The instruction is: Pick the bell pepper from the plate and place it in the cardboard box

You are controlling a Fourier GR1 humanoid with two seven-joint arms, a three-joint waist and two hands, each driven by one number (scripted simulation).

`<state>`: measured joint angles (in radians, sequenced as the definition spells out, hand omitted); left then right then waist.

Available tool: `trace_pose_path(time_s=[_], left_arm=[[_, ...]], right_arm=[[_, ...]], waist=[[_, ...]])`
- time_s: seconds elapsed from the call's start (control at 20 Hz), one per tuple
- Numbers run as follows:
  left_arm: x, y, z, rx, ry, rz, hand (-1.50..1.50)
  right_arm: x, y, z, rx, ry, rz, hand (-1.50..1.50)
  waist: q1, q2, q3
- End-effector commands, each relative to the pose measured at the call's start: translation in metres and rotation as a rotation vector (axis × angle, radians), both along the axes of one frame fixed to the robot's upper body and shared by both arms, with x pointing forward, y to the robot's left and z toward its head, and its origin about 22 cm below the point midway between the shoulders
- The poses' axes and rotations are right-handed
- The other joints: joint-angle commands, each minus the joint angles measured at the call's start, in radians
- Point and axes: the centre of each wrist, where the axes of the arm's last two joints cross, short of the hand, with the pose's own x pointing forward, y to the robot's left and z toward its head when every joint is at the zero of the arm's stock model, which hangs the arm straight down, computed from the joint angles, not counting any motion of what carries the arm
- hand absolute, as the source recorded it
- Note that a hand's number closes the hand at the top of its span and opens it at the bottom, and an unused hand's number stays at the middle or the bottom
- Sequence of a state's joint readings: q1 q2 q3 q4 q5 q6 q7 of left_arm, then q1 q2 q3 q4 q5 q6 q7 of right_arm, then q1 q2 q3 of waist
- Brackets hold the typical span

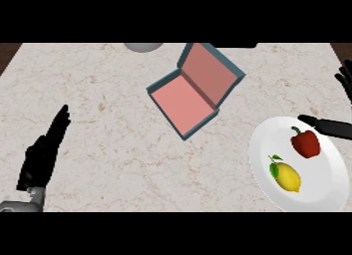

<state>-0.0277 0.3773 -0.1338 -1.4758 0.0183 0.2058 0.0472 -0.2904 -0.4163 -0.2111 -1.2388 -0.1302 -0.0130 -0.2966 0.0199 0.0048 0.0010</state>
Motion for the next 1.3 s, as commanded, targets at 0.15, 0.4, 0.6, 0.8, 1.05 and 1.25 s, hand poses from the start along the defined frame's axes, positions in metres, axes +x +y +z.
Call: trace_pose_path(time_s=[0.15, 0.4, 0.6, 0.8, 1.05, 1.25], left_arm=[[-0.008, -0.022, 0.001, -0.003, -0.01, 0.006, 0.0], [-0.005, 0.0, -0.002, 0.018, 0.008, 0.029, 0.0], [-0.003, 0.0, 0.0, 0.01, 0.003, 0.021, 0.0], [-0.004, -0.005, 0.013, 0.005, -0.021, 0.012, 0.0], [0.004, 0.005, 0.008, 0.033, 0.012, 0.023, 0.0], [-0.013, 0.002, 0.019, 0.013, 0.007, 0.028, 0.0]], right_arm=[[0.002, -0.044, -0.007, -0.269, 0.071, 0.066, -1.5], [-0.006, -0.08, 0.05, -0.632, 0.257, 0.116, -1.5], [0.002, -0.069, 0.068, -0.831, 0.465, 0.236, -1.5], [0.008, -0.062, 0.084, -0.961, 0.648, 0.321, -1.5], [0.003, -0.008, 0.062, -0.967, 0.717, 0.4, -1.5], [0.003, 0.007, 0.071, -1.007, 0.76, 0.339, -1.5]], waist=[[0.001, -0.001, 0.0], [-0.019, -0.004, -0.003], [-0.012, -0.005, -0.005], [0.0, -0.006, -0.003], [-0.026, -0.007, -0.002], [-0.018, -0.007, -0.001]])
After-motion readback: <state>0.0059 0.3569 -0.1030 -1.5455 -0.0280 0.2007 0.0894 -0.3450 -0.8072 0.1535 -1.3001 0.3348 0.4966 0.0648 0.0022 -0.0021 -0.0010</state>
